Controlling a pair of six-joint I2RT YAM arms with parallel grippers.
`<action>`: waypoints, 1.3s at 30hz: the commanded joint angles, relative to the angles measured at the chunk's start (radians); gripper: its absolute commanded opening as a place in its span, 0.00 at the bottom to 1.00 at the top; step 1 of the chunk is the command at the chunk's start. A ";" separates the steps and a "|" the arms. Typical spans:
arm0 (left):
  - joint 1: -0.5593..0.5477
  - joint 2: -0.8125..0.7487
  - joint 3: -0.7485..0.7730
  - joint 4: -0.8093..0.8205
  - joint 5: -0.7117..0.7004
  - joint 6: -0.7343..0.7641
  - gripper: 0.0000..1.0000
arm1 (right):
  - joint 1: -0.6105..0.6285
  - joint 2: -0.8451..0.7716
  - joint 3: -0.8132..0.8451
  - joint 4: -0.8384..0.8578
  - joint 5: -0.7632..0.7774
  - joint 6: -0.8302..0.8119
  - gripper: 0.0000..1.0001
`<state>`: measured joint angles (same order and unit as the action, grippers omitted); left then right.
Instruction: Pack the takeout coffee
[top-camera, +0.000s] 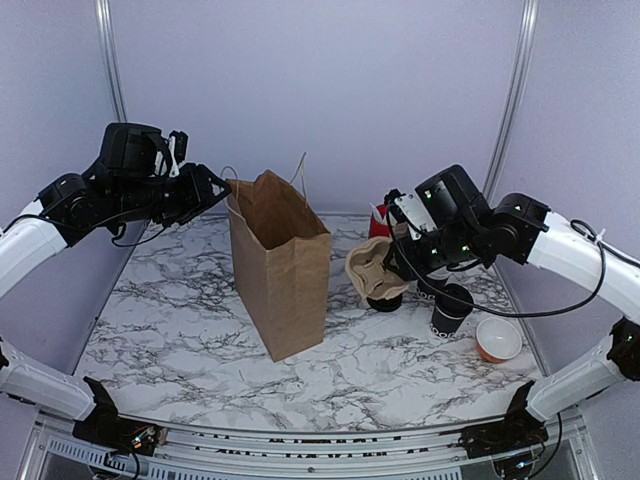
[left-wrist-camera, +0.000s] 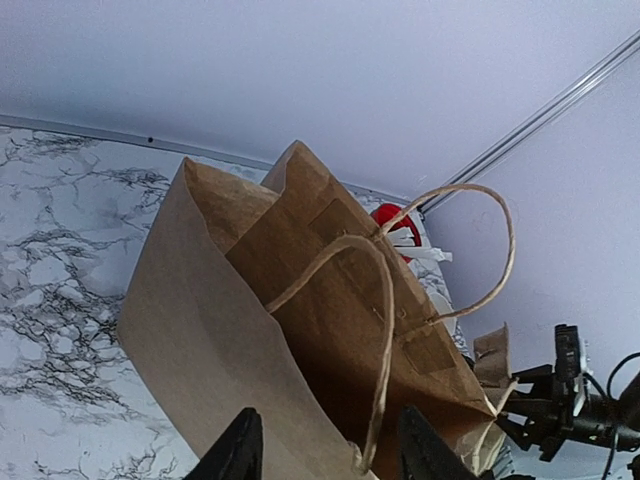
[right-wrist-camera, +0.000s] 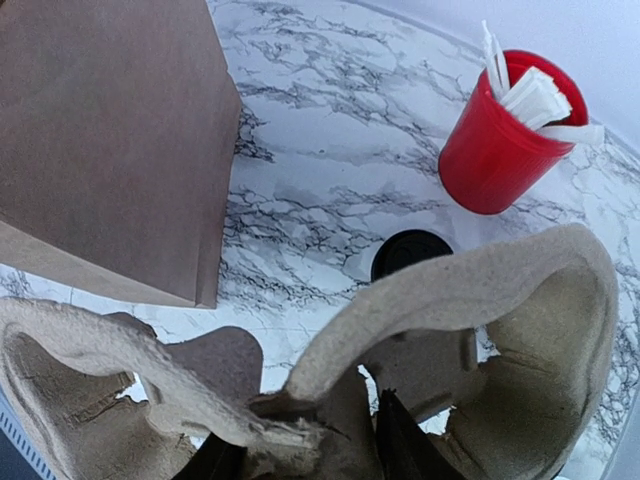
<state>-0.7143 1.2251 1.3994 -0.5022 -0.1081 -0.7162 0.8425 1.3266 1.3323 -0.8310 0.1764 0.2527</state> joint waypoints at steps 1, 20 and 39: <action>0.004 0.054 0.076 -0.037 -0.073 0.079 0.40 | -0.031 -0.019 0.065 0.027 -0.011 -0.042 0.39; 0.163 0.361 0.562 -0.159 0.450 0.410 0.00 | -0.083 0.080 0.372 0.047 -0.044 -0.177 0.39; 0.076 0.347 0.463 -0.098 0.690 0.442 0.00 | 0.043 0.155 0.385 0.336 -0.496 -0.378 0.41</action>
<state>-0.6239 1.6096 1.9015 -0.6464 0.5369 -0.2798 0.8642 1.4670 1.7817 -0.6041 -0.1596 -0.0681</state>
